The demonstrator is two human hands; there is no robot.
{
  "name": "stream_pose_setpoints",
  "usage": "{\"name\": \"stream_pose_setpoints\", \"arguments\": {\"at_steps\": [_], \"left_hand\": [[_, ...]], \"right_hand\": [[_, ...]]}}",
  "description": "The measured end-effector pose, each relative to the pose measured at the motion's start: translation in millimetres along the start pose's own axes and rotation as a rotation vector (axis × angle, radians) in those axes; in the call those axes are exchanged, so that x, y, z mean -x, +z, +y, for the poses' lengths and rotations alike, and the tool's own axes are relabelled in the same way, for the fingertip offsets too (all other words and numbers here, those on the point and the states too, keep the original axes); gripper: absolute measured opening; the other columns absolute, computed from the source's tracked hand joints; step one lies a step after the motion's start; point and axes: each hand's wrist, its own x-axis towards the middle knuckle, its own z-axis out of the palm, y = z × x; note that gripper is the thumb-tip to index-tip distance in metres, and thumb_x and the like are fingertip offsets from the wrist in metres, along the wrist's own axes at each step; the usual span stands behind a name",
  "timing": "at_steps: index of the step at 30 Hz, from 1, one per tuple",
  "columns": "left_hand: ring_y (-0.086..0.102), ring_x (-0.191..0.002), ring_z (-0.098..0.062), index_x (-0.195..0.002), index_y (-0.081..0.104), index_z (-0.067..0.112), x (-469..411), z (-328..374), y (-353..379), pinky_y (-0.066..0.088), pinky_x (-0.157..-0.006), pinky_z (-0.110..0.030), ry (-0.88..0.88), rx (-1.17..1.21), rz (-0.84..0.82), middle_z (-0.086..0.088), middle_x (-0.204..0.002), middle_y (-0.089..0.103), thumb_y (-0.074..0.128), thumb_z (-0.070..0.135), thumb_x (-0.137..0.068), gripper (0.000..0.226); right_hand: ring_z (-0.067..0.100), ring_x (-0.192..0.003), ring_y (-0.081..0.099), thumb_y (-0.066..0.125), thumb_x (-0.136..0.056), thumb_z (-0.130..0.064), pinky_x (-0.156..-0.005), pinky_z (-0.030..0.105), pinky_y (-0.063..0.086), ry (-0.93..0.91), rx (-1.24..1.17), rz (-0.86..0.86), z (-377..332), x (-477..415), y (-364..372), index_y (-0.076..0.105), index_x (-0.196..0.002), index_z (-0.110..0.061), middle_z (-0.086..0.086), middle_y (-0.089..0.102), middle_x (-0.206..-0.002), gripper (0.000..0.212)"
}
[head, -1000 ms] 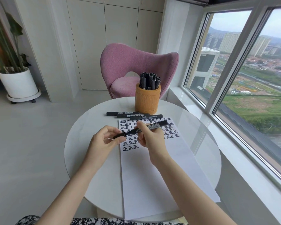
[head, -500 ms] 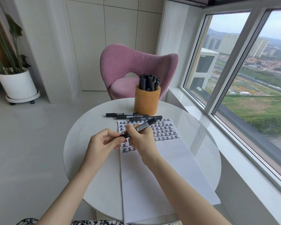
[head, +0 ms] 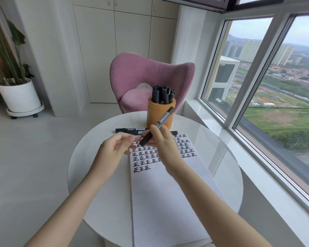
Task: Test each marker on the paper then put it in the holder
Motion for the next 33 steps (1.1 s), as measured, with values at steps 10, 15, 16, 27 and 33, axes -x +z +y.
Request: {"name": "stream_pose_setpoints", "arguments": {"at_steps": [10,15,16,27,33], "left_hand": [[0.066,-0.081,-0.012,-0.089,0.063,0.021,-44.9,-0.5,19.7,0.049,-0.068,-0.014,0.013,-0.147,0.036,0.003,-0.090,0.070,0.052,0.003,-0.091,0.021],[0.063,-0.085,-0.006,-0.094,0.065,0.015,-61.5,0.6,30.7,0.043,-0.074,-0.005,0.076,-0.300,0.073,0.004,-0.091,0.070,0.055,0.004,-0.089,0.016],[0.062,-0.085,-0.004,-0.094,0.065,0.015,-62.3,-0.1,31.8,0.043,-0.074,-0.004,0.080,-0.310,0.070,0.005,-0.091,0.070,0.055,0.004,-0.089,0.016],[0.060,-0.089,-0.002,-0.094,0.064,0.020,-55.7,-20.6,38.9,0.043,-0.078,-0.003,0.044,-0.355,0.052,0.009,-0.094,0.067,0.055,0.005,-0.090,0.017],[0.058,-0.091,0.001,-0.098,0.065,0.017,-53.0,-27.3,43.3,0.040,-0.073,-0.002,0.043,-0.386,0.048,0.011,-0.097,0.067,0.054,0.008,-0.092,0.016]], "right_hand": [[0.019,-0.062,0.049,0.036,-0.101,-0.026,-0.053,0.030,0.039,-0.130,0.939,0.091,-52.5,-77.3,-68.5,0.066,-0.099,0.000,0.003,0.064,-0.096,0.040],[0.024,-0.059,0.042,0.041,-0.092,-0.021,-0.049,0.028,0.029,-0.103,1.103,0.116,-68.7,-97.8,-72.7,0.040,-0.057,-0.014,0.001,0.041,-0.060,0.036],[0.024,-0.058,0.041,0.042,-0.091,-0.022,-0.048,0.029,0.028,-0.080,1.107,0.110,-71.4,-101.4,-72.2,0.038,-0.057,-0.015,0.002,0.041,-0.059,0.036],[0.030,-0.079,0.065,0.074,-0.080,-0.026,-0.069,0.045,0.057,-0.275,0.867,0.171,-86.0,-135.2,-66.2,0.057,-0.098,-0.003,0.011,0.065,-0.089,0.034],[0.031,-0.090,0.056,0.043,-0.101,-0.021,-0.081,0.045,0.047,-0.358,0.980,0.126,-72.2,-145.8,-38.4,0.058,-0.107,0.000,0.013,0.053,-0.105,0.027]]}}
